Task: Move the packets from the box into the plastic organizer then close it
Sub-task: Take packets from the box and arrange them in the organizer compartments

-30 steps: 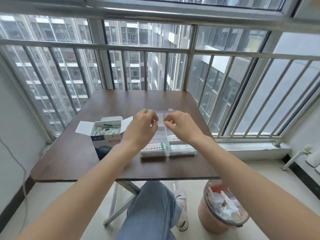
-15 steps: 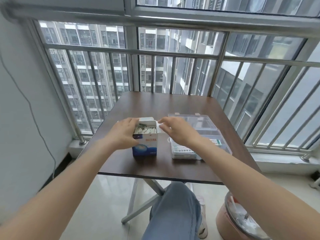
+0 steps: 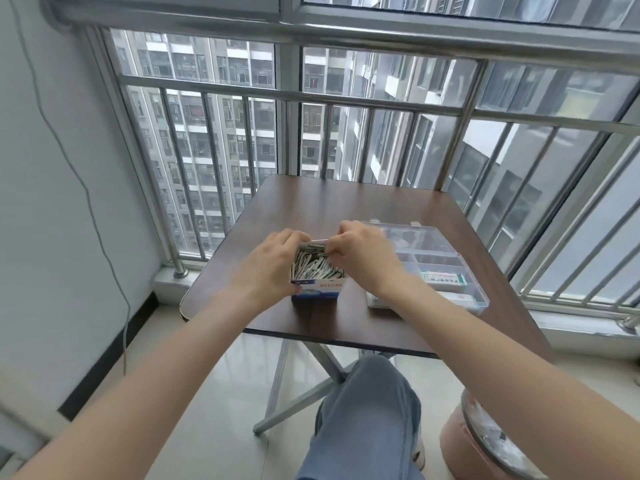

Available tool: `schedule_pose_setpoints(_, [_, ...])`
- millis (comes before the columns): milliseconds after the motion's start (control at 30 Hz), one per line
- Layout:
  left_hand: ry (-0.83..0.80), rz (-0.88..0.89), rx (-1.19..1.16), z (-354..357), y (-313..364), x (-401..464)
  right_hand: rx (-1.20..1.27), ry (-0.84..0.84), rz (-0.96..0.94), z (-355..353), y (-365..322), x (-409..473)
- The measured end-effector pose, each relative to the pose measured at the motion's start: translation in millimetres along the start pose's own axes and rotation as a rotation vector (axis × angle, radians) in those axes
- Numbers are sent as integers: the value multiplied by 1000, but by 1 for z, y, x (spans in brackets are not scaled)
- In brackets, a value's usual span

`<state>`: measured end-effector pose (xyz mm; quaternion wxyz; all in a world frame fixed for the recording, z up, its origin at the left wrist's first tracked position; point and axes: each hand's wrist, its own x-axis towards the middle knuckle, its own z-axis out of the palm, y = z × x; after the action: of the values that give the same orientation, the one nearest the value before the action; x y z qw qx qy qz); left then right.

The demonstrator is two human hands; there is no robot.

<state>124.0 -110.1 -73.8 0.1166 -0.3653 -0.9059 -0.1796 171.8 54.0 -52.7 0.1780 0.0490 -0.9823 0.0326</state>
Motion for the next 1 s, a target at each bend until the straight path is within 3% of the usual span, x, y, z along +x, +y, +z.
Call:
schedule_pose_setpoints(300, [-10, 10, -27, 1, 0, -1, -178, 163, 106, 14, -10, 1])
schedule_pose_setpoints(633, [-39, -5, -36, 1, 1, 1, -242, 60, 136, 16, -14, 6])
schedule_pose_setpoints(1000, [-115, -58, -81, 1, -3, 11, 112, 50, 177, -9, -4, 2])
